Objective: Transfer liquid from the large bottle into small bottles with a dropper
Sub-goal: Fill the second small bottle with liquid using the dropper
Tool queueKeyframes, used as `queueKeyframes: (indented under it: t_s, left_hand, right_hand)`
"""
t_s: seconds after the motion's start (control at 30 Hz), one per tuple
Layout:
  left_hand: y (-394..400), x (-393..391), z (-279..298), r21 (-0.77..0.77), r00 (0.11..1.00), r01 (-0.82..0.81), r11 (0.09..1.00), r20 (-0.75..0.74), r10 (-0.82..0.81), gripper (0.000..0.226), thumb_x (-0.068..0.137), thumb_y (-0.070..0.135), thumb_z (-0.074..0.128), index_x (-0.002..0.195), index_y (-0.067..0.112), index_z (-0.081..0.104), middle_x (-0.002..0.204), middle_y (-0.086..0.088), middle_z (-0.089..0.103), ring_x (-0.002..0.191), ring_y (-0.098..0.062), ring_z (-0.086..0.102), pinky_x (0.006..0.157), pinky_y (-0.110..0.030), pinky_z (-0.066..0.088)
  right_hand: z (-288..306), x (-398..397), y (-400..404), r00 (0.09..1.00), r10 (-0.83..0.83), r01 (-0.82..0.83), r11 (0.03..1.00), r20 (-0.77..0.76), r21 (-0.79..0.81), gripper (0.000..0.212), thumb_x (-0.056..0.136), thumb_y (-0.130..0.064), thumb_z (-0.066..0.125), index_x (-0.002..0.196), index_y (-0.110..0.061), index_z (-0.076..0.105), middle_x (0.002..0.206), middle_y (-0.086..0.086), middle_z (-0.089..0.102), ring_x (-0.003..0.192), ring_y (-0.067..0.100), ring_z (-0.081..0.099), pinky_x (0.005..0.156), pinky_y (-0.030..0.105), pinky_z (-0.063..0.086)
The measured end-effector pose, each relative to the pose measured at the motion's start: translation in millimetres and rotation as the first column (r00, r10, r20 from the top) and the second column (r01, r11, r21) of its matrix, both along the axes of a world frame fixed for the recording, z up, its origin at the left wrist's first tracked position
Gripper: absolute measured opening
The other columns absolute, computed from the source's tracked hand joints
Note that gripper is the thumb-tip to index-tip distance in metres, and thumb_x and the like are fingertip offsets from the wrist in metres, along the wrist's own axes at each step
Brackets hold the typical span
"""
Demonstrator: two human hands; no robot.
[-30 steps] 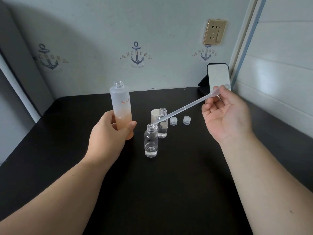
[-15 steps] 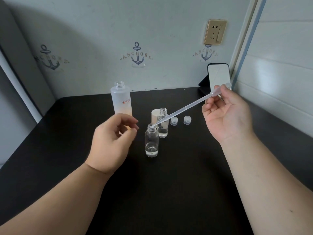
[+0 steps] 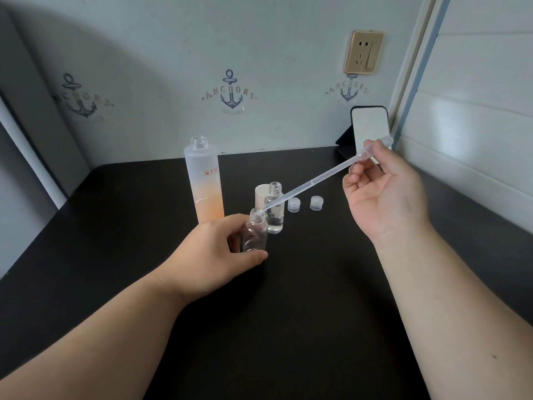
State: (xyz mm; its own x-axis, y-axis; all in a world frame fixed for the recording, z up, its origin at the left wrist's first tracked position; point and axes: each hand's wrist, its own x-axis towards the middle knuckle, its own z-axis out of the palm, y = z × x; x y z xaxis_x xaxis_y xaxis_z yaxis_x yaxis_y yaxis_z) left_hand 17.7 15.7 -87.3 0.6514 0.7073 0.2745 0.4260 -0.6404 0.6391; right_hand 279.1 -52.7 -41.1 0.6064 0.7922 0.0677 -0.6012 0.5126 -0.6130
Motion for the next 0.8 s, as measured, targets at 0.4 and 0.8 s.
queueKeyframes:
  t_s: [0.4,0.8]
  left_hand:
    - [0.8,-0.3,-0.7,-0.036,1.0,0.015,0.999,0.009,-0.015,0.025,0.081,0.044,0.075,0.098,0.028,0.067,0.082,0.003,0.067,0.079,-0.014,0.061,0.071,-0.029,0.048]
    - [1.4,0.3,-0.1,-0.041,1.0,0.031,0.999,0.001,-0.031,0.022,0.082,0.043,0.076,0.101,0.037,0.066,0.085,0.005,0.068,0.082,-0.012,0.062,0.073,-0.027,0.049]
  right_hand:
    - [-0.2,1.6,-1.0,1.0,0.013,-0.014,0.999,0.027,0.052,0.003,0.087,-0.011,0.074,0.085,-0.008,0.075,0.074,0.002,0.067,0.054,0.01,0.051,0.053,0.021,0.043]
    - [-0.9,3.7,-0.2,0.998,0.038,-0.041,0.997,0.045,0.063,0.013,0.091,-0.006,0.067,0.083,-0.006,0.078,0.074,0.002,0.067,0.05,0.007,0.048,0.05,0.018,0.041]
